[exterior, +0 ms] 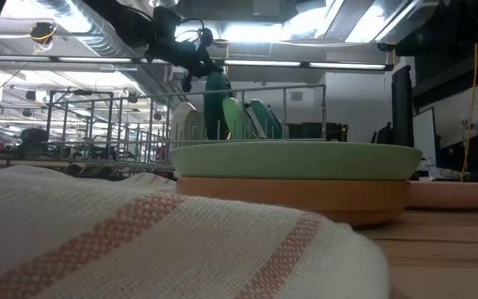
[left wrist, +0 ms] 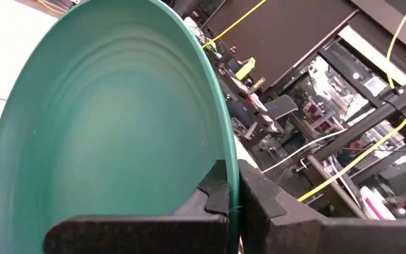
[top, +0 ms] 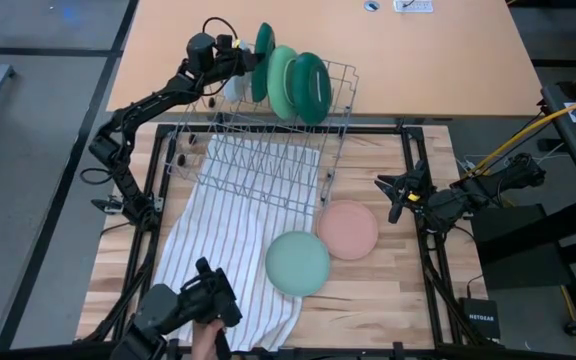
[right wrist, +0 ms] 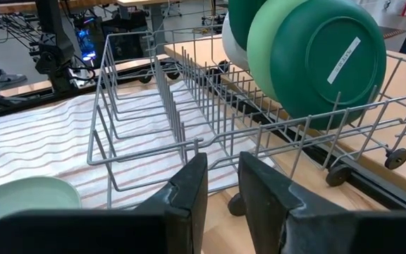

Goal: Sort dishes
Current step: Put the dark green plate into the dishwasher rack

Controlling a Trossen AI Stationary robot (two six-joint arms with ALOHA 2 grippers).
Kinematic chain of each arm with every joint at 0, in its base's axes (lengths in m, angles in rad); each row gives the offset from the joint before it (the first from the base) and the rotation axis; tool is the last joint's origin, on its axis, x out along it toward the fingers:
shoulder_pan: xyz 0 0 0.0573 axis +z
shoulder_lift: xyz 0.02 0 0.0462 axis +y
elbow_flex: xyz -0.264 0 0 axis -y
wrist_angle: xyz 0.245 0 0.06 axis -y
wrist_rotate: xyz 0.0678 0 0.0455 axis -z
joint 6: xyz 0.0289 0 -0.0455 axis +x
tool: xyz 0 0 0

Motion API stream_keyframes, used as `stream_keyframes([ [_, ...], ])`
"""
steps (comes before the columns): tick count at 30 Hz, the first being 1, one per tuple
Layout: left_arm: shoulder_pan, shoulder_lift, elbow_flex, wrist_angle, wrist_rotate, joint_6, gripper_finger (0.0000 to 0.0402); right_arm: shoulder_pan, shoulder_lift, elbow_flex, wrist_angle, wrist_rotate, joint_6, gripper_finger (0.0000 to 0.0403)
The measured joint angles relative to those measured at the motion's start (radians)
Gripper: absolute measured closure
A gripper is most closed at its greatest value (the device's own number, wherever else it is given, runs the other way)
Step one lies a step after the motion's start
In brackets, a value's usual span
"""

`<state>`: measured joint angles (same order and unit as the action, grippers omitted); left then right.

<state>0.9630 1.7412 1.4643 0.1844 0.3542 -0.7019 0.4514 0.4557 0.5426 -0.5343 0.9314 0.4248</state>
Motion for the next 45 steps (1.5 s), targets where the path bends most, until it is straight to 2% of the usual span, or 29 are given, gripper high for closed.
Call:
stream_keyframes([
  [9,0.001,0.004,-0.002,0.038,0.069,-0.026,0.0401,0.0,0.0,0.0,0.0,0.0,-0.002,0.0317],
  [25,0.002,0.003,-0.002,0.015,0.082,-0.032,0.0401,0.0,0.0,0.0,0.0,-0.001,-0.001,0.0317],
  [32,0.018,0.003,-0.002,0.049,0.192,-0.055,0.0401,0.0,0.0,0.0,0.0,-0.001,0.0,0.0317],
  [45,0.029,0.001,-0.001,-0.022,0.208,0.007,0.0401,0.0,0.0,0.0,0.0,-0.002,0.0,0.0317],
])
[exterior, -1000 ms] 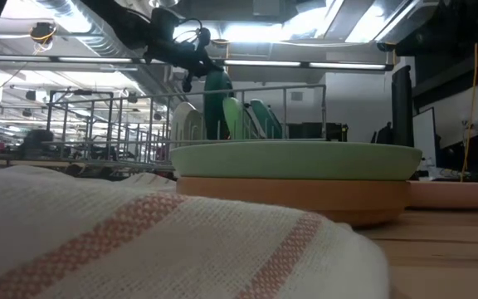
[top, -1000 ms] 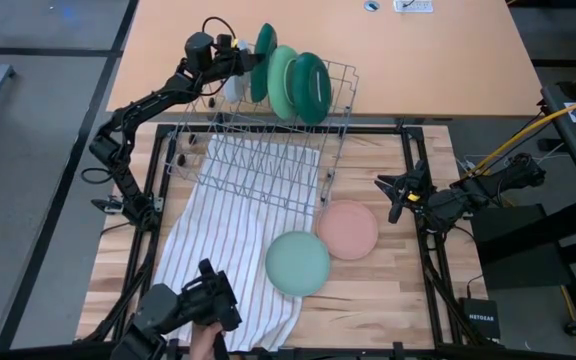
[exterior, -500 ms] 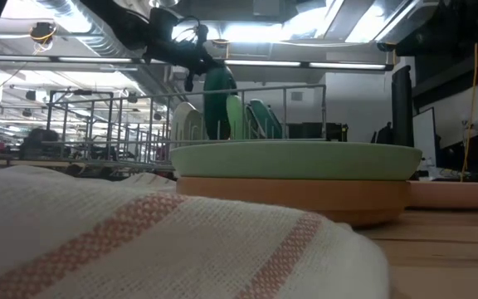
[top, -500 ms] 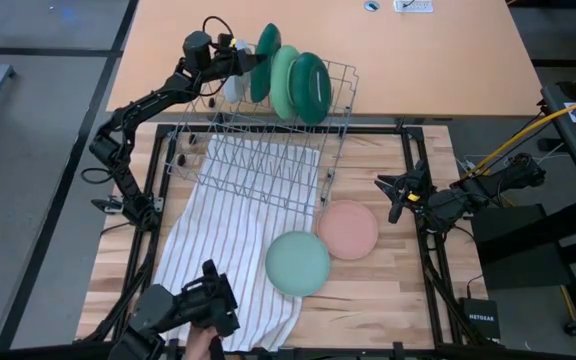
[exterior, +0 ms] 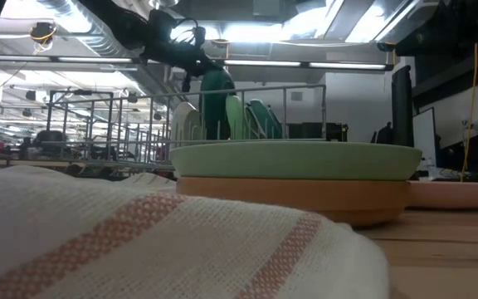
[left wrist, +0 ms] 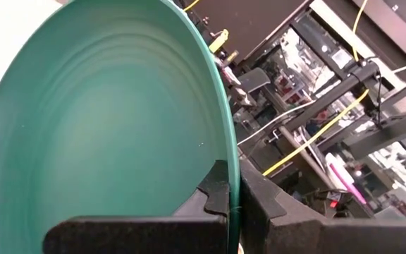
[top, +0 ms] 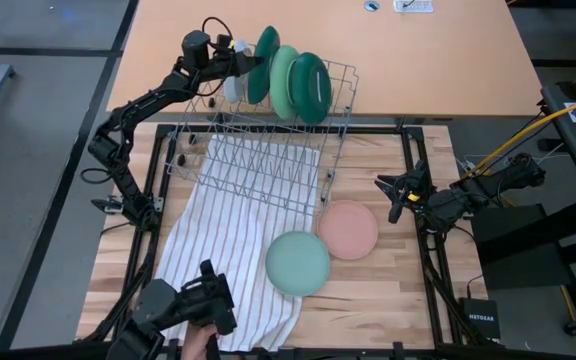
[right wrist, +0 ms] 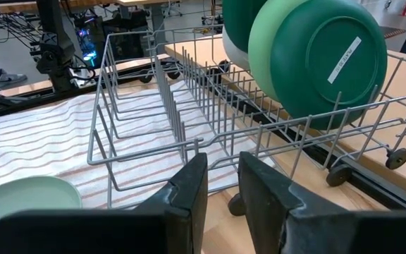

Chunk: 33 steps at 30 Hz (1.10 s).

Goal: Sort dishes
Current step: Put the dark green plate into the dishwasher rack

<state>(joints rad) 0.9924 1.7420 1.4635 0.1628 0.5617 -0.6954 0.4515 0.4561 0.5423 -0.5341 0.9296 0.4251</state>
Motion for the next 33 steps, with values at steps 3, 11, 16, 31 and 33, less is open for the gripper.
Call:
stream_keyframes([
  [3,0.0,-0.001,0.0,-0.01,0.0,0.009,0.0401,0.0,0.0,0.0,0.0,0.0,0.0,0.0317],
  [11,0.004,-0.001,0.001,-0.004,0.006,-0.007,0.0401,0.0,0.0,0.0,0.0,-0.006,0.0,0.0317],
  [16,0.006,0.001,0.0,0.002,0.081,-0.007,0.0401,0.0,0.0,0.0,0.0,-0.006,0.0,0.0317],
  [31,0.006,0.001,0.0,-0.022,0.081,0.014,0.0401,0.0,0.0,0.0,0.0,-0.006,0.0,0.0317],
  [33,0.005,0.001,0.0,-0.022,0.057,0.012,0.0401,0.0,0.0,0.0,0.0,-0.006,0.0,0.0317],
])
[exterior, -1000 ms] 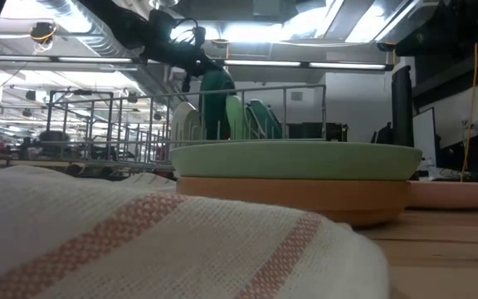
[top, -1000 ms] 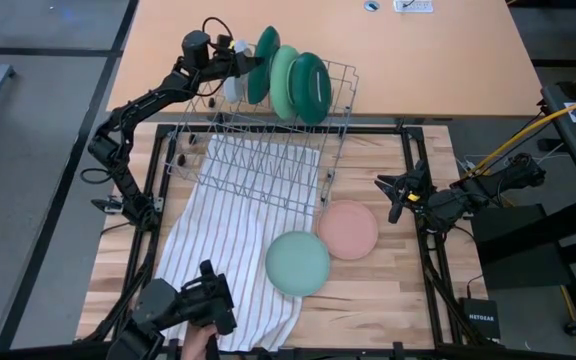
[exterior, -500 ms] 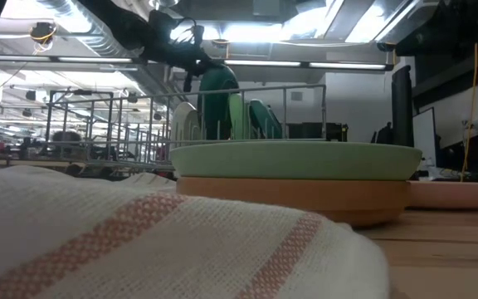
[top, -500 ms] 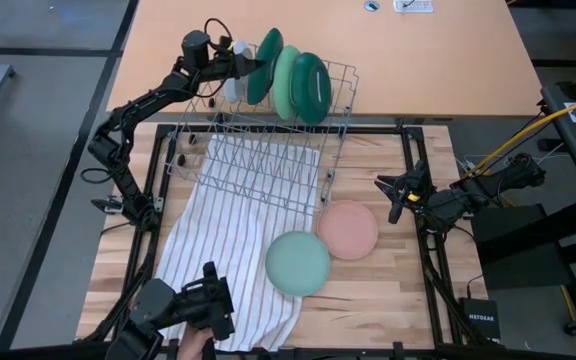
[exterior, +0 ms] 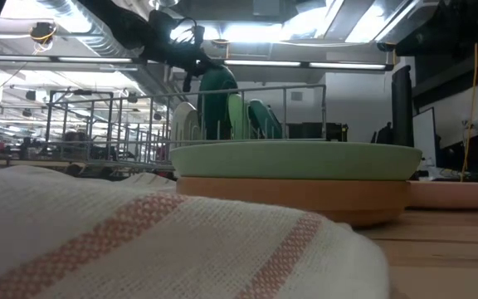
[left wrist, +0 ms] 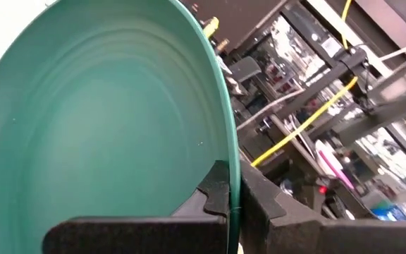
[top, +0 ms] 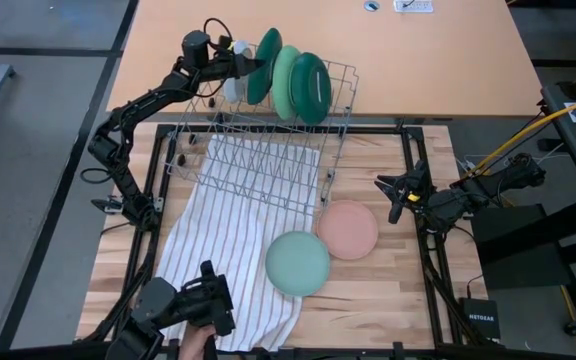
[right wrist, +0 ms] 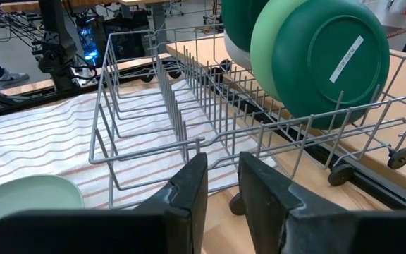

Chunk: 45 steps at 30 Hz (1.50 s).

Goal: Sort dishes
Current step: Put the dark green plate into the dishwasher rack

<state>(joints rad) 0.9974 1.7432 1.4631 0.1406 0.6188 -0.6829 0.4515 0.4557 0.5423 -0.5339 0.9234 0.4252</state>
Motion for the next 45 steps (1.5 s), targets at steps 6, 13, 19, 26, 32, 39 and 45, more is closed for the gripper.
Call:
stream_keyframes([
  [6,0.0,0.0,0.0,-0.001,-0.082,-0.031,0.0401,0.0,0.0,0.0,0.0,0.0,0.0,0.0317],
  [13,0.0,0.0,0.0,-0.043,-0.149,-0.017,0.0401,0.0,0.0,0.0,0.0,0.0,0.0,0.0317],
  [19,0.001,0.0,0.0,-0.104,-0.183,0.019,0.0393,0.0,0.0,0.0,0.0,0.0,0.0,0.0317],
  [26,0.0,-0.002,0.001,-0.123,-0.237,0.027,0.0386,0.0,0.0,0.0,0.0,0.0,0.0,0.0317],
  [32,0.0,-0.001,0.001,-0.125,-0.296,0.084,0.0384,0.0,0.0,0.0,0.0,0.0,0.0,0.0317],
  [39,-0.001,0.0,0.0,-0.129,-0.354,0.172,0.038,0.0,0.0,0.0,0.0,0.0,0.0,0.0317],
  [45,0.001,0.006,-0.005,-0.152,-0.38,0.253,0.0338,0.0,0.0,0.0,0.001,0.0,0.0,0.0317],
])
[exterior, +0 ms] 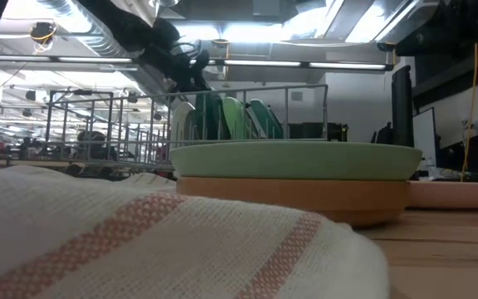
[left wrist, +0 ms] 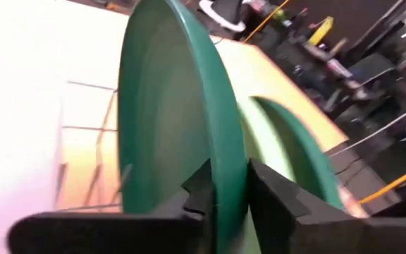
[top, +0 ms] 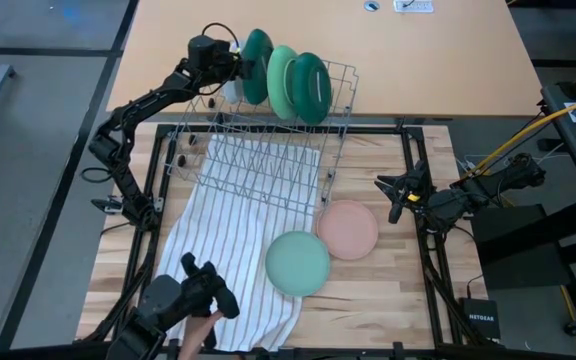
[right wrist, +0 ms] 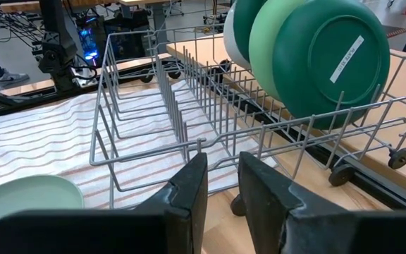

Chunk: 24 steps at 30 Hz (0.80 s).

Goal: Sort dishes
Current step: Put the dark green plate into the dishwasher rack

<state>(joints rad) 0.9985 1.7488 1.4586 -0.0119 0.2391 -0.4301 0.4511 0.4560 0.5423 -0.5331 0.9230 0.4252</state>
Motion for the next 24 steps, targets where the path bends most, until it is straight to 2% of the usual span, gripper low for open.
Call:
stream_keyframes([
  [8,-0.001,0.0,0.0,-0.042,-0.048,0.067,0.0292,0.0,0.0,0.0,0.0,0.0,0.0,0.0317],
  [17,-0.001,-0.002,0.002,-0.18,-0.045,0.21,0.0288,0.0,0.0,0.0,0.0,0.0,0.0,0.0317],
  [24,-0.001,-0.002,0.002,-0.179,-0.055,0.284,0.0288,0.0,0.0,0.0,0.0,0.0,0.0,0.0317],
])
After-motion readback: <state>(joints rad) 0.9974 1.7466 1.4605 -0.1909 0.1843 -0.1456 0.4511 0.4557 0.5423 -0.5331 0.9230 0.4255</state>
